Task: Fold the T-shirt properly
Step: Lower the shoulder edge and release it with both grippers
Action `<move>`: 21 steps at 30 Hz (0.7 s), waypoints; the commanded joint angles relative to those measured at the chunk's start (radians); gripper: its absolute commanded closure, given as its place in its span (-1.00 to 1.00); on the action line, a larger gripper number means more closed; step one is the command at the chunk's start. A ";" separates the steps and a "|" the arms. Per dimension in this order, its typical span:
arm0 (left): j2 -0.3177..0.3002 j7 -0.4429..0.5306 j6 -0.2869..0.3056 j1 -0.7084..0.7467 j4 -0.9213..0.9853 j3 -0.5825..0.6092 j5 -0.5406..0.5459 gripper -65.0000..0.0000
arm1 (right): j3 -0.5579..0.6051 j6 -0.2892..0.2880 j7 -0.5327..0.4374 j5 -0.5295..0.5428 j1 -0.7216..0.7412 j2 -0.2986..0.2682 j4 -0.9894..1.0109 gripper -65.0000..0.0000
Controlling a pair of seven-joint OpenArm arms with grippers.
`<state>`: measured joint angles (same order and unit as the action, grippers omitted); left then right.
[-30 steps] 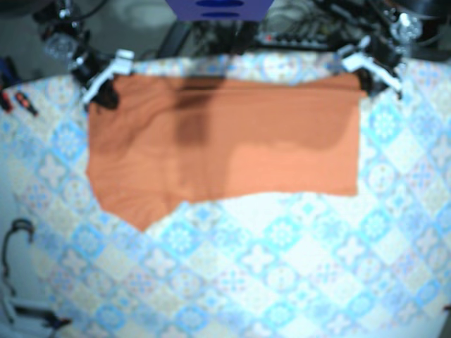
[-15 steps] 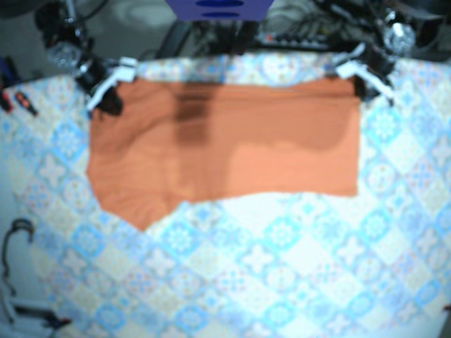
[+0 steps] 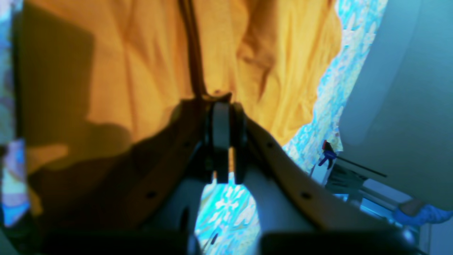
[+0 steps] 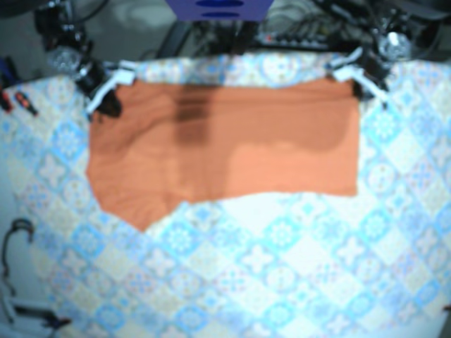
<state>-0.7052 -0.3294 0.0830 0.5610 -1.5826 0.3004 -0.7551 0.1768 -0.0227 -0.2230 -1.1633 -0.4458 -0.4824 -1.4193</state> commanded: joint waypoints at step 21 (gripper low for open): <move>0.019 0.008 -0.021 -0.048 -0.006 -0.007 -0.007 0.36 | -0.006 0.017 0.000 0.007 0.005 -0.014 -0.001 0.68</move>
<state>-0.6704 -0.3248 0.0795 0.5110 -1.5791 0.2993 -0.7551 0.1768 -0.0231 -0.2195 -1.1667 -0.4435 -0.4824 -1.4086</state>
